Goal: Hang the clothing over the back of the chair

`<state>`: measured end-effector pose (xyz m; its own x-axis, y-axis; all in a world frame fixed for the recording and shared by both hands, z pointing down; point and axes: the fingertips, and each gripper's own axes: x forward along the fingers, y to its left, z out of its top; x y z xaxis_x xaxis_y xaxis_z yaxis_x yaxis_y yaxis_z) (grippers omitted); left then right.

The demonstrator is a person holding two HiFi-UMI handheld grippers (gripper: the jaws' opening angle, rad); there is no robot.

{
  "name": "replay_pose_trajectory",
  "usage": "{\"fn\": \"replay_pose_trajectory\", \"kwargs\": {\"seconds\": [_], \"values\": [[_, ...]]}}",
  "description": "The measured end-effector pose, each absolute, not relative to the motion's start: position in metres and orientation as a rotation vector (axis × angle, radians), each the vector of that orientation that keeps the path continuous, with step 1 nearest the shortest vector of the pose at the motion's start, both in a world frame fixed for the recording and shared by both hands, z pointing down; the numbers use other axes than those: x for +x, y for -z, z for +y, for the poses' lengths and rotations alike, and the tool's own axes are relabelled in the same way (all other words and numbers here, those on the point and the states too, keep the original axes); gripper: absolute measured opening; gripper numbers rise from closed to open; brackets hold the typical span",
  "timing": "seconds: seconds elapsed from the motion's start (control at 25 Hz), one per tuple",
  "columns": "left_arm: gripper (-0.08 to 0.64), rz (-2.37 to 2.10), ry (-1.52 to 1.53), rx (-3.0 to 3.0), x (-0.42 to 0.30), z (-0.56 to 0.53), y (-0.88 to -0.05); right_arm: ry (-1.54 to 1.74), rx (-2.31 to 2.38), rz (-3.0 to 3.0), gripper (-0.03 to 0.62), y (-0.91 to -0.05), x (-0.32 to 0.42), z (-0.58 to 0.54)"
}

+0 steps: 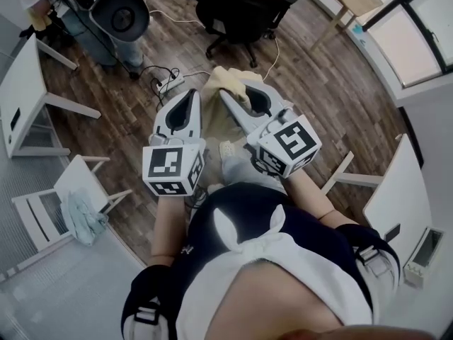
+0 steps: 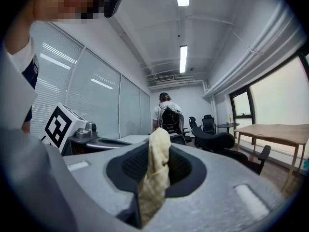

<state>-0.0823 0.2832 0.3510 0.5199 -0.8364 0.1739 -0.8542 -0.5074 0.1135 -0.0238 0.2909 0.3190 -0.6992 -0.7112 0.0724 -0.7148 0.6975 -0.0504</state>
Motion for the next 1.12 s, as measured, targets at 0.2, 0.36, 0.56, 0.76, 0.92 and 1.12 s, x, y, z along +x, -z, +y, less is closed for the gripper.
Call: {"fn": "replay_pose_trajectory", "kwargs": {"seconds": [0.2, 0.36, 0.56, 0.76, 0.92, 1.12], "values": [[0.006, -1.459, -0.152, 2.567, -0.082, 0.243, -0.351, -0.123, 1.189, -2.854, 0.077, -0.32, -0.022, 0.25], [0.006, -1.473, -0.15, 2.557, -0.085, 0.218, -0.351, -0.12, 1.18, -2.855, 0.077, -0.321, -0.024, 0.224], [0.006, -1.482, -0.155, 2.545, -0.085, 0.187, -0.354, -0.133, 1.164, -2.857, 0.077, -0.324, -0.024, 0.19], [0.006, -1.497, -0.161, 2.524, -0.088, 0.159, -0.357, -0.143, 1.137, -2.86, 0.077, -0.326, -0.028, 0.162], [0.006, -1.512, -0.163, 2.507, -0.084, 0.136, -0.361, -0.153, 1.105, -2.871, 0.077, -0.329, -0.026, 0.138], [0.006, -1.53, -0.171, 2.488, -0.075, 0.107, -0.366, -0.152, 1.056, -2.898, 0.077, -0.329, -0.021, 0.109]]}}
